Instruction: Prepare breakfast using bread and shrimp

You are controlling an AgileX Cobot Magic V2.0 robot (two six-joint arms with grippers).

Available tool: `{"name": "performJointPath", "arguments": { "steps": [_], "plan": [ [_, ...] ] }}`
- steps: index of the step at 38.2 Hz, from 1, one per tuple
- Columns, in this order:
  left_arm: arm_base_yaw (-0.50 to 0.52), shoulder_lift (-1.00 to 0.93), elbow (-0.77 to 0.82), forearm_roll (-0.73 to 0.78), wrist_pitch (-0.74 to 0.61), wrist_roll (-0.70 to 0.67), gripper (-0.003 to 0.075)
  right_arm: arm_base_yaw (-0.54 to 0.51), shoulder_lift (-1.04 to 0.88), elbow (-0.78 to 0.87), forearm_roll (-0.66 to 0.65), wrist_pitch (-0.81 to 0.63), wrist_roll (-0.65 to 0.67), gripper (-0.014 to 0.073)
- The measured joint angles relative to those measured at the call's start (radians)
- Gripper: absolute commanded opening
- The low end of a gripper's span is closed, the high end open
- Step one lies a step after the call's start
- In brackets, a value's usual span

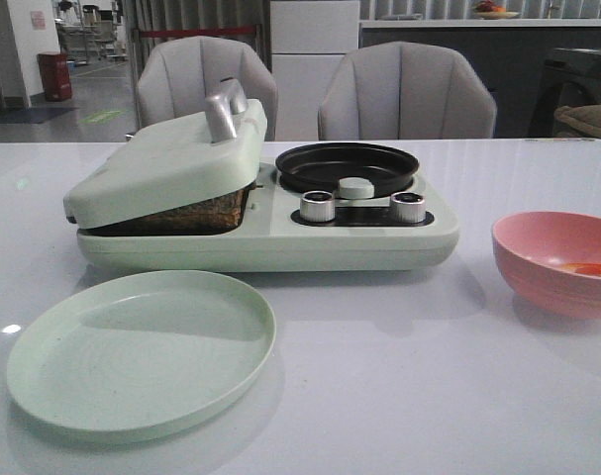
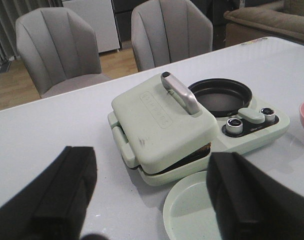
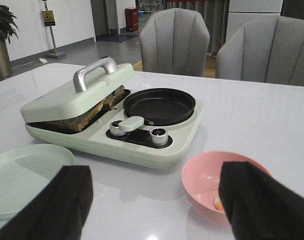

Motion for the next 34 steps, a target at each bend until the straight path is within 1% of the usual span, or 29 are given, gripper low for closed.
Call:
{"name": "performJointPath", "arguments": {
  "steps": [9,15,17,25,34],
  "plan": [
    [0.000,-0.229,0.177,-0.019,-0.004,0.000,0.0275,0.000,0.000,0.000,0.000,0.000,0.000,0.0614],
    [0.000,-0.282,0.226,-0.044,-0.008,0.000,0.0162,0.000,0.000,0.000,0.000,0.000,0.000,0.0614],
    [0.000,-0.282,0.232,-0.043,-0.015,0.000,0.0104,0.000,0.000,0.000,0.000,0.000,0.000,0.0614],
    [0.000,-0.282,0.243,-0.048,-0.028,0.000,0.0113,0.000,0.000,0.000,0.000,-0.003,0.000,0.0614],
    [0.000,-0.282,0.243,-0.067,-0.004,0.000,0.0113,0.000,0.004,-0.009,0.002,-0.059,0.000,0.0614]
  ]
}}
